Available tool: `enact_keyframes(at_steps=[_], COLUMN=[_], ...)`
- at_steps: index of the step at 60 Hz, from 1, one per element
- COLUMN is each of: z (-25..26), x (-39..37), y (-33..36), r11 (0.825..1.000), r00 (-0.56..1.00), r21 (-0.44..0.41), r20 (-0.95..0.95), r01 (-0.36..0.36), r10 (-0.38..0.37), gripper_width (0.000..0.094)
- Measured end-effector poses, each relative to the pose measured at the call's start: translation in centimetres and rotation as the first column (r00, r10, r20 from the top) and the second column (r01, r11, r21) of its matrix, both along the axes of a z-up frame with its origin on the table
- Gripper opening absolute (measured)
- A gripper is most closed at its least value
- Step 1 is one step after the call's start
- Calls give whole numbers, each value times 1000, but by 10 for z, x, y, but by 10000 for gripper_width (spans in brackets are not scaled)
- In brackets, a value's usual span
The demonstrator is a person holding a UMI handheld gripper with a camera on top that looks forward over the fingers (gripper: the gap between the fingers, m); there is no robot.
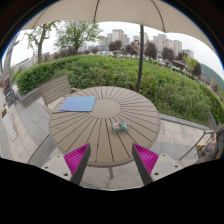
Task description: Arrange mouse
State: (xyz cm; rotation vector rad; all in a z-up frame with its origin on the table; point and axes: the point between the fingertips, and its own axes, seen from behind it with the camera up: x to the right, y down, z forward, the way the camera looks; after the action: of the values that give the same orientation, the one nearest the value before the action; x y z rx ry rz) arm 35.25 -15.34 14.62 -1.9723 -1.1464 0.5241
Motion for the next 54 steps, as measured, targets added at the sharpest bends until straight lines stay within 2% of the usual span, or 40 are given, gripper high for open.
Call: enact_keyframes(at_steps=[8, 30, 54], z=[-4, -81, -146], x=[-9, -70, -136], y=[3, 37, 93], r11=[1000, 997, 999], r00=[999, 998, 998], r21=[24, 73, 32], r20=[-36, -67, -65], r01=[-12, -16, 10], r10=[13, 21, -7], gripper_width=[854, 854, 855])
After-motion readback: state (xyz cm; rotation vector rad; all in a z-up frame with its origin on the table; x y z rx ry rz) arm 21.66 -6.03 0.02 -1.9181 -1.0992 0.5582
